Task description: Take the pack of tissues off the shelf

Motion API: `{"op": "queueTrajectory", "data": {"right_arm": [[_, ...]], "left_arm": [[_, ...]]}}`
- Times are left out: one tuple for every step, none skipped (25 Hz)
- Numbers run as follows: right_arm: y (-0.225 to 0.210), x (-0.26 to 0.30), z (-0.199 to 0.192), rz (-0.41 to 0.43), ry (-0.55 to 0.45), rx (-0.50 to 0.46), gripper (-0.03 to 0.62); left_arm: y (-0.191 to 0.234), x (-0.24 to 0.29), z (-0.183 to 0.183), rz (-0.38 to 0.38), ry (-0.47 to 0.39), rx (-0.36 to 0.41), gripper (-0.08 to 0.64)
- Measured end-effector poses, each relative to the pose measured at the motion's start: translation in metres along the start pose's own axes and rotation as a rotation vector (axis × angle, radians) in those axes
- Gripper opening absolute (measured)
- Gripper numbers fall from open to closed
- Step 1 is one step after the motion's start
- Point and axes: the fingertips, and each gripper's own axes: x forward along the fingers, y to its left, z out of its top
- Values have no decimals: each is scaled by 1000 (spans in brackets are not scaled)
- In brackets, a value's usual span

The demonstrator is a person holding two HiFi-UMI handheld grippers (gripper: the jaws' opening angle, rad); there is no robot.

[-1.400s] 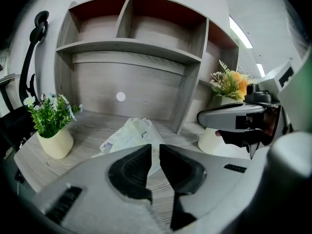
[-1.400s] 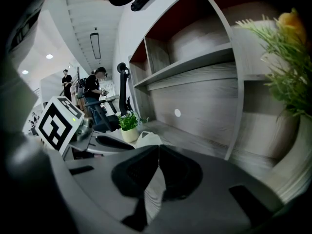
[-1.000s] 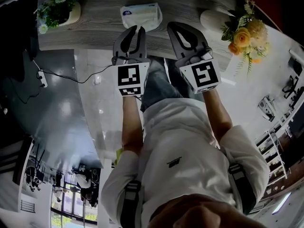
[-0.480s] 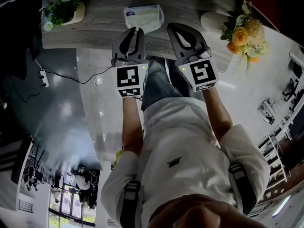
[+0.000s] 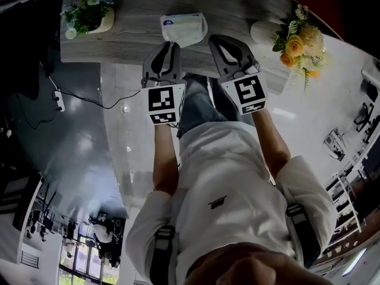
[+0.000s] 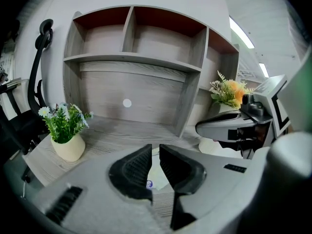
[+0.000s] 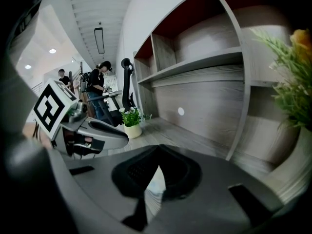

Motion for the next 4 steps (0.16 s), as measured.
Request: {"op": "queueTrajectory", "data": {"right_arm": [[0, -1, -1, -1, 2, 5, 25], [1, -1, -1, -2, 4, 9, 25], [2, -2, -1, -2, 6, 13, 25], [2, -2, -1, -3, 8, 16, 25]], "left_arm": [[-1, -1, 0, 0, 2, 2, 34], [-2, -2, 1, 0, 3, 4, 34], [-2, -3, 1, -1, 4, 6, 34], [-3, -4, 2, -3, 4, 8, 34]]}}
